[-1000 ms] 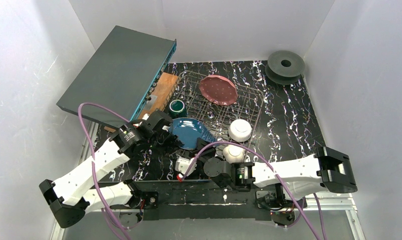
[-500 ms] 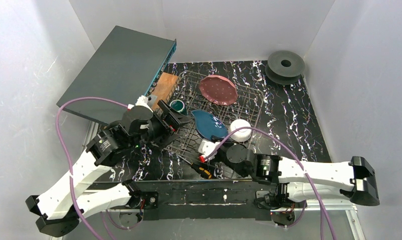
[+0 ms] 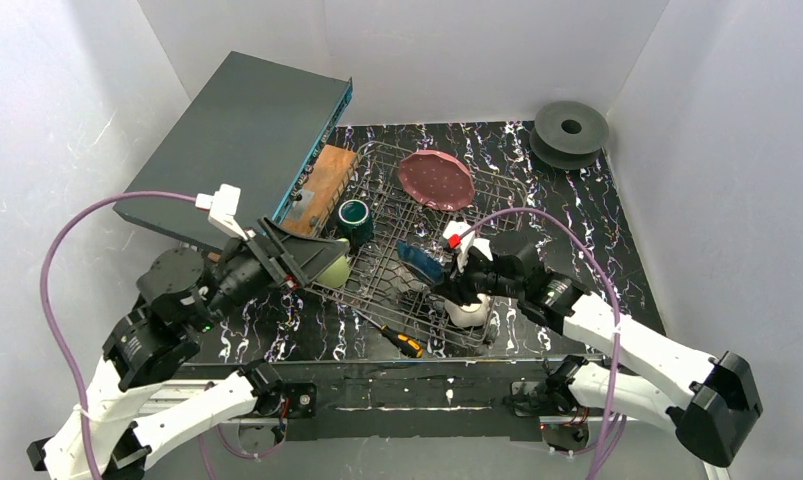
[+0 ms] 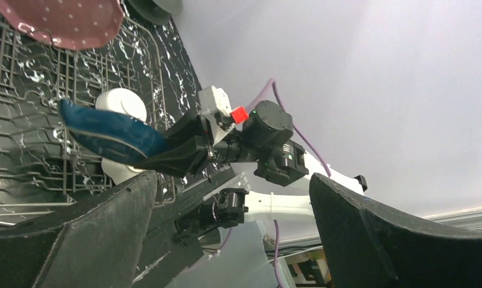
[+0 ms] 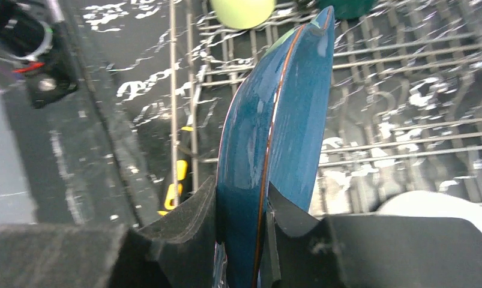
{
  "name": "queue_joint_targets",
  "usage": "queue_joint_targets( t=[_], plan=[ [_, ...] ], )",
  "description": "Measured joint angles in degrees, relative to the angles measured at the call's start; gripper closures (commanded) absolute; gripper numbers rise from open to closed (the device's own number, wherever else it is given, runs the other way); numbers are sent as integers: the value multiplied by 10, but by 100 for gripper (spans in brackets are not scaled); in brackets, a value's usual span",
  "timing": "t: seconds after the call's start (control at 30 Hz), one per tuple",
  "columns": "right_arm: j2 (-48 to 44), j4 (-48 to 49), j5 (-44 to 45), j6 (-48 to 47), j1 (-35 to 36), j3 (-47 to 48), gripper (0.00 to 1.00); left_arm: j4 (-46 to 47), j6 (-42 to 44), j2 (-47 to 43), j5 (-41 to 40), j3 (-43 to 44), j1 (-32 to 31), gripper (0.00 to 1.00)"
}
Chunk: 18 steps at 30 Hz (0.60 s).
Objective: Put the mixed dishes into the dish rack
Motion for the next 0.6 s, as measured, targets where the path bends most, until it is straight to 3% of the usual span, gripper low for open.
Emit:
queue_joint_targets(
  t=[0.27, 0.6],
  plan=[
    [75, 24, -192, 114, -64, 10, 99, -37, 44, -34, -11, 16, 0, 2],
    [151, 89, -254, 186, -66, 58, 99, -58, 54, -45, -11, 13, 0, 1]
  ],
)
